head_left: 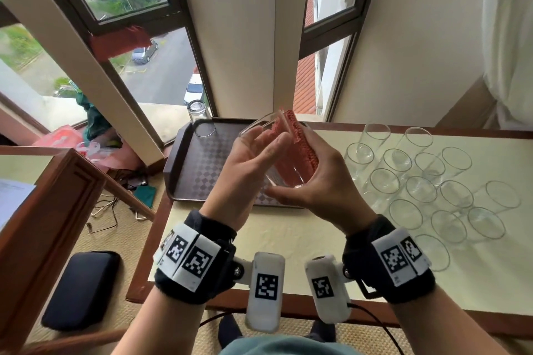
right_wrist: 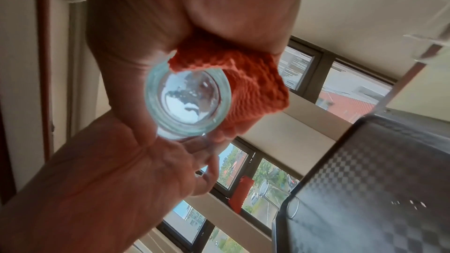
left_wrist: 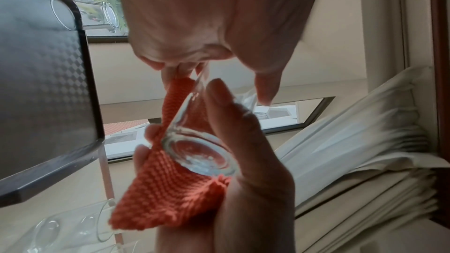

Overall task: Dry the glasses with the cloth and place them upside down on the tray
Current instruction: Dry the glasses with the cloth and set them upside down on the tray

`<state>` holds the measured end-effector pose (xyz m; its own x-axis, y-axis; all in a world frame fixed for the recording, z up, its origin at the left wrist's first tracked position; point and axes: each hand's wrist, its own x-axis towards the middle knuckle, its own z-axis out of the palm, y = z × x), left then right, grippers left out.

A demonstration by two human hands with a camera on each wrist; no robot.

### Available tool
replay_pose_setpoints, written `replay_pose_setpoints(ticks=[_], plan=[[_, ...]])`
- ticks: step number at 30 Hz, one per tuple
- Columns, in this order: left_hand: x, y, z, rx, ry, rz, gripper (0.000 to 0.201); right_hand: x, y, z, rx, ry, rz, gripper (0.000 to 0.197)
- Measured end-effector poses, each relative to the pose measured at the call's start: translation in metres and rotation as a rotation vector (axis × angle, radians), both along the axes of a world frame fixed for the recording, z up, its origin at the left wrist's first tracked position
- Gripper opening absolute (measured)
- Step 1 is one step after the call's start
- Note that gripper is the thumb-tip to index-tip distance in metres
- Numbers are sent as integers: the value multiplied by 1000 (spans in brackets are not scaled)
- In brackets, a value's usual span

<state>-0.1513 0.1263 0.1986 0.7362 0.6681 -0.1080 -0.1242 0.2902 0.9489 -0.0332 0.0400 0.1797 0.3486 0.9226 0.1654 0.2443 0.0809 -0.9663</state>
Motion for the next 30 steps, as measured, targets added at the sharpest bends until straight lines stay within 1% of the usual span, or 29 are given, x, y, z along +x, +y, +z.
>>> replay_pose_setpoints(ticks=[2,4,5,6,7,9,10,11,13,15,16,19,21,24,27,30], plan=[[1,-3,-3,4,-23,31,52,3,-2,-2,-25,38,6,82],[2,-4,-7,12,-35,55,36,6,-4,-6,-57,76,3,74],[2,-2,-10,27,-22,69,33,8,-5,-7,-73,94,1,72],[1,0,-12,41,-3,83,39,11,-7,-8,-83,113,4,70],[0,3,-15,39,12,97,53,14,-8,-9,-83,132,15,69],[-5,9,-17,12,42,115,92,19,-11,-11,-75,155,43,69],[-6,11,-19,3,67,112,106,22,-12,-11,-78,154,50,69],[-8,14,-21,-6,84,100,108,25,-13,-12,-86,145,59,70],[-10,16,-24,-33,102,66,100,31,-15,-12,-121,125,88,69],[-11,18,-26,-68,133,28,104,38,-15,-8,-168,98,144,66],[-12,18,-26,-69,150,-2,101,42,-16,-6,-189,76,171,66],[-14,18,-24,-50,174,-116,76,52,-15,2,-241,4,216,65],[-15,20,-21,-39,153,-148,63,56,-13,7,-255,-31,223,66],[-16,21,-18,27,142,-105,65,58,-13,8,-246,-2,198,70],[-20,19,-17,93,124,14,61,56,-16,-3,-220,138,112,73],[-21,17,-21,112,105,126,64,48,-19,-17,-135,292,-39,61]])
